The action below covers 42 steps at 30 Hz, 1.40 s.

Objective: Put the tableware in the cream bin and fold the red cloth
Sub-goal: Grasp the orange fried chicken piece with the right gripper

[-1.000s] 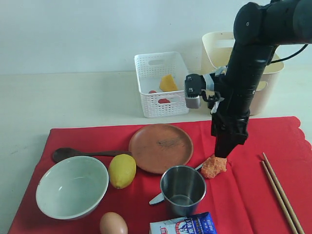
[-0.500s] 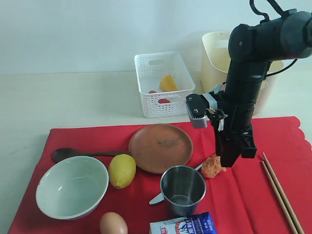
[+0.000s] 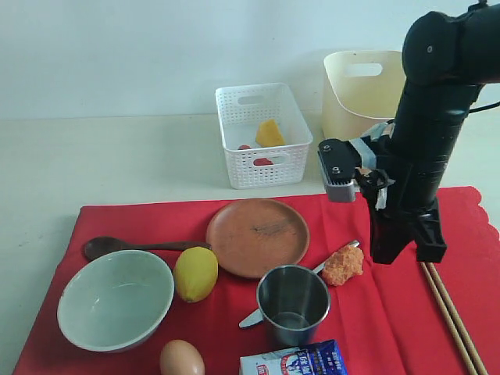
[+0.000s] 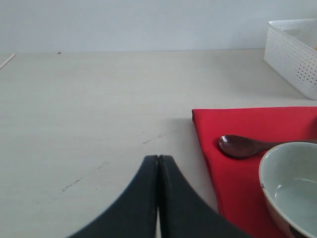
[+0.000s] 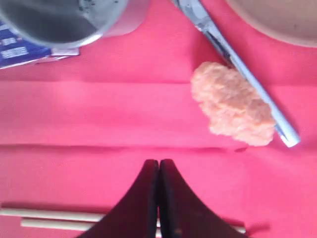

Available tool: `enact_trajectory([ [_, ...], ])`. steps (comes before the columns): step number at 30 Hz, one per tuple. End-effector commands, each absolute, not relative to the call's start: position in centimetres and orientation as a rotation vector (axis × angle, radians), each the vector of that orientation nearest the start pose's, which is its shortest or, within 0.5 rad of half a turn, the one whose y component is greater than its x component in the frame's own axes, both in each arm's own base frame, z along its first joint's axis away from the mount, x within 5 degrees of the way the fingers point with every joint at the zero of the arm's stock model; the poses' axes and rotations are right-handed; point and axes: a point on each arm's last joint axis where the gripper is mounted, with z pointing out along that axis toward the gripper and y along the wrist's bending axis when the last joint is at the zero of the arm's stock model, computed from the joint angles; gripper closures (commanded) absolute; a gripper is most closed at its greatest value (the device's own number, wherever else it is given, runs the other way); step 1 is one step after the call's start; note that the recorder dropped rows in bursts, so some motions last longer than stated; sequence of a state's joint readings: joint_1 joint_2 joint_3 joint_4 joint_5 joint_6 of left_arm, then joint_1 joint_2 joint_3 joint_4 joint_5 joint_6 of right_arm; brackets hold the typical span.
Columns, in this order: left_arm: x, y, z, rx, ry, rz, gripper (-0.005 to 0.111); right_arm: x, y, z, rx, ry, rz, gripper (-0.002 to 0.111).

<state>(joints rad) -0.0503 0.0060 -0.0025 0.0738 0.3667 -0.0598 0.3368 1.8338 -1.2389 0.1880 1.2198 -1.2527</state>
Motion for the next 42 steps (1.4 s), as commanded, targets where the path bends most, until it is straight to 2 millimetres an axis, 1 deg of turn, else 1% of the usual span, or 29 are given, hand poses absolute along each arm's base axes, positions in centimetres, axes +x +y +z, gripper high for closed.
enact_trajectory([
  [1,5.3,0.0,18.1,0.035,1.841,-0.003,0.107,29.0,12.1,20.1,-2.177,2.303,0.383,0.108],
  [6,5.3,0.0,18.1,0.035,1.841,-0.003,0.107,28.9,12.2,18.7,-2.249,2.261,0.456,0.108],
  [8,5.3,0.0,18.1,0.035,1.841,-0.003,0.107,29.0,12.3,18.0,-2.261,2.260,0.468,0.106],
  [11,5.3,0.0,18.1,0.035,1.841,-0.003,0.107,29.8,12.6,16.8,-2.217,2.257,0.444,0.094],
  [14,5.3,0.0,18.1,0.035,1.841,-0.003,0.107,30.4,12.8,15.8,-2.200,2.243,0.408,0.076],
  [15,5.3,0.0,18.1,0.035,1.841,-0.003,0.107,30.7,12.8,15.4,-2.211,2.215,0.392,0.069],
  [16,5.3,0.0,18.1,0.035,1.841,-0.003,0.107,30.8,12.9,15.2,-2.226,2.188,0.382,0.064],
  [18,5.3,0.0,18.1,0.035,1.841,-0.003,0.107,31.3,13.0,14.8,-2.218,2.152,0.339,0.055],
  [21,5.3,0.0,18.1,0.035,1.841,-0.003,0.107,31.9,13.1,14.8,-2.176,2.125,0.274,0.048],
  [24,5.3,0.0,18.1,0.035,1.841,-0.003,0.107,32.1,13.1,14.8,-2.165,2.118,0.257,0.044],
  [29,5.3,0.0,18.1,0.035,1.841,-0.003,0.107,32.1,13.1,14.6,-2.168,2.122,0.262,0.045],
  [37,5.3,0.0,18.1,0.035,1.841,-0.003,0.107,32.4,13.1,12.0,-2.213,2.158,0.280,0.045],
  [40,5.3,0.0,18.1,0.035,1.841,-0.003,0.107,32.4,13.0,11.6,-2.225,2.159,0.275,0.045],
  [42,5.3,0.0,18.1,0.035,1.841,-0.003,0.107,32.4,13.0,11.6,-2.225,2.159,0.275,0.049],
])
